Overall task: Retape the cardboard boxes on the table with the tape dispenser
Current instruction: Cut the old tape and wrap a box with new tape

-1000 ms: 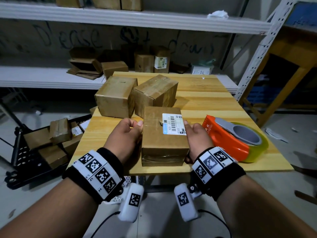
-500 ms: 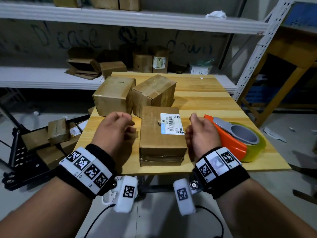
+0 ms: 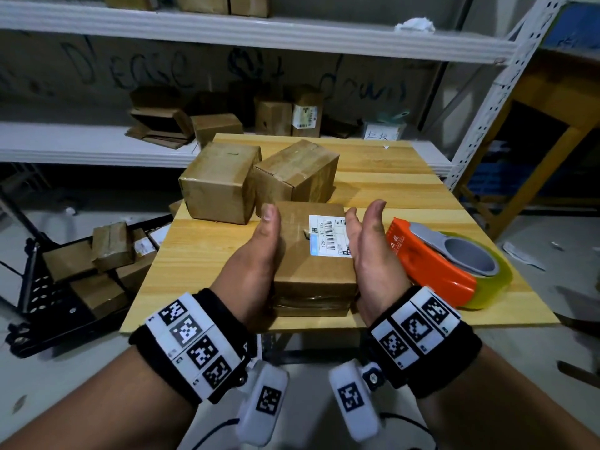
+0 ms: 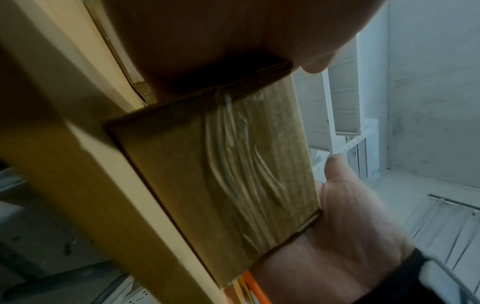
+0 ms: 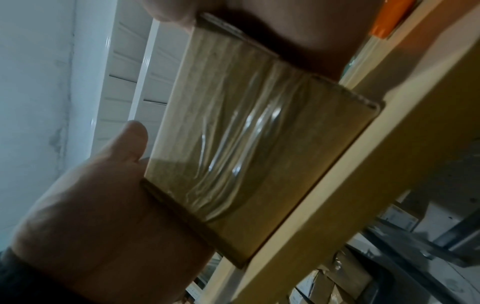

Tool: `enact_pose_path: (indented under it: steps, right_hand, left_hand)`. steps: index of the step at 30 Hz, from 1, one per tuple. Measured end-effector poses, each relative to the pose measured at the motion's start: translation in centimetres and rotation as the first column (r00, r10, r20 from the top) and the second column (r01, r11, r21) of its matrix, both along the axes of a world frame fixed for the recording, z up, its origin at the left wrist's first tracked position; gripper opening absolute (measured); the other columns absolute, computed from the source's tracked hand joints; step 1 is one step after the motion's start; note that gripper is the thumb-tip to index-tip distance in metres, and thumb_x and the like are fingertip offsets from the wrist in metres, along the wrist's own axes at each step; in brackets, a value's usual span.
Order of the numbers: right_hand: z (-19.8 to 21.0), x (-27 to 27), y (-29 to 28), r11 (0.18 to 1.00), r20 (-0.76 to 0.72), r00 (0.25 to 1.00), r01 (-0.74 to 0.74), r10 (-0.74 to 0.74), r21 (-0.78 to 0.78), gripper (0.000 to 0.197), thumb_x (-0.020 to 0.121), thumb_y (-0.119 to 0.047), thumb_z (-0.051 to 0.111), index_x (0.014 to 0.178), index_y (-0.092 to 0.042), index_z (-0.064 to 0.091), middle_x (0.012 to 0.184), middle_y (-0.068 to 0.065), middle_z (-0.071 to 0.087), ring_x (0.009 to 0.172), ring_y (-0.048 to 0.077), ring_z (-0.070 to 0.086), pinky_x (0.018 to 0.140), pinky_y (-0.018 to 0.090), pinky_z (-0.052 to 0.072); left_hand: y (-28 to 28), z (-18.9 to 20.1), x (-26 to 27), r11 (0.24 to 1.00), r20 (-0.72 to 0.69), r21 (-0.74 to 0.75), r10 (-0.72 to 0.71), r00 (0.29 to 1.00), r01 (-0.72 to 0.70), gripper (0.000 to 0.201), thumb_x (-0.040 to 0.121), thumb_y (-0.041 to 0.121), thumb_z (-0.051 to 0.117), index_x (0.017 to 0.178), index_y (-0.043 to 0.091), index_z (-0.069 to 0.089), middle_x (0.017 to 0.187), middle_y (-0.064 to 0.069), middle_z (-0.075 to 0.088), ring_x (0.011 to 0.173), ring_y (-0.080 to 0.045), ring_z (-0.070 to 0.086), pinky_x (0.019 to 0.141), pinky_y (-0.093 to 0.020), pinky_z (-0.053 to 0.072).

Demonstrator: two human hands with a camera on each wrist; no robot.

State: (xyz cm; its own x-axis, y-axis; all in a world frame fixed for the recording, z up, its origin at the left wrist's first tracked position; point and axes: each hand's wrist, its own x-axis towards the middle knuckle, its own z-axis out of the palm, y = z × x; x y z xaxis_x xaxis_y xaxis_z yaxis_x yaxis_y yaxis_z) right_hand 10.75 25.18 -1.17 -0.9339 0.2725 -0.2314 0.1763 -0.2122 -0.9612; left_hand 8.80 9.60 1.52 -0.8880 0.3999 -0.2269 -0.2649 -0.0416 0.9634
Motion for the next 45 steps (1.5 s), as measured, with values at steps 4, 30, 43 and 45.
enact_pose_path:
  steps: [4, 30, 43, 45]
  right_hand:
    - [0.1, 0.4, -0.2, 0.999, -0.010, 1.000, 0.011, -0.010, 0.032, 0.127, 0.025, -0.113, 0.046, 0.138, -0.056, 0.053, 0.111, -0.011, 0.077, 0.120, 0.022, 0.068, 0.116, 0.048, 0.043]
    - [0.0, 0.4, 2.5, 0.992, -0.003, 0.995, 0.098, -0.099, -0.084, 0.050, 0.103, -0.017, 0.062, 0.151, -0.018, 0.052, 0.120, 0.011, 0.076, 0.104, 0.027, 0.077, 0.088, 0.041, 0.062]
    - [0.7, -0.6, 5.4, 0.973, -0.086, 0.971, 0.226, -0.222, 0.048, 0.052, 0.106, -0.015, 0.056, 0.156, -0.017, 0.044, 0.125, 0.006, 0.071, 0.102, 0.022, 0.070, 0.096, 0.042, 0.057]
    - [0.8, -0.8, 5.5, 0.977, -0.107, 0.974, 0.207, -0.202, 0.040, 0.051, 0.107, -0.013, 0.055, 0.157, -0.015, 0.044, 0.121, 0.004, 0.070, 0.090, 0.012, 0.068, 0.076, 0.028, 0.057]
  left_hand:
    - [-0.1, -0.2, 0.0, 1.000, -0.064, 0.011, -0.004, 0.998, 0.004, 0.050, 0.083, 0.076, 0.026, 0.062, 0.064, 0.069, 0.064, 0.030, 0.070, 0.068, 0.006, 0.072, 0.081, -0.033, 0.050]
    - [-0.4, 0.5, -0.3, 0.995, -0.144, -0.103, -0.025, 0.989, 0.010, 0.054, 0.090, 0.077, 0.023, 0.114, 0.046, 0.061, 0.095, 0.029, 0.074, 0.096, 0.006, 0.072, 0.082, -0.017, 0.057]
    - [0.7, 3.5, -6.5, 0.643, -0.666, -0.636, -0.178, 0.724, -0.427, 0.070, 0.091, 0.032, 0.074, 0.153, 0.035, 0.041, 0.165, 0.010, 0.033, 0.151, -0.018, 0.033, 0.122, -0.048, 0.035]
    - [1.8, 3.8, -8.0, 0.527, -0.640, -0.736, -0.333, 0.693, -0.426, 0.080, 0.090, 0.031, 0.075, 0.157, 0.038, 0.032, 0.172, 0.009, 0.016, 0.158, -0.020, 0.016, 0.127, -0.051, 0.023]
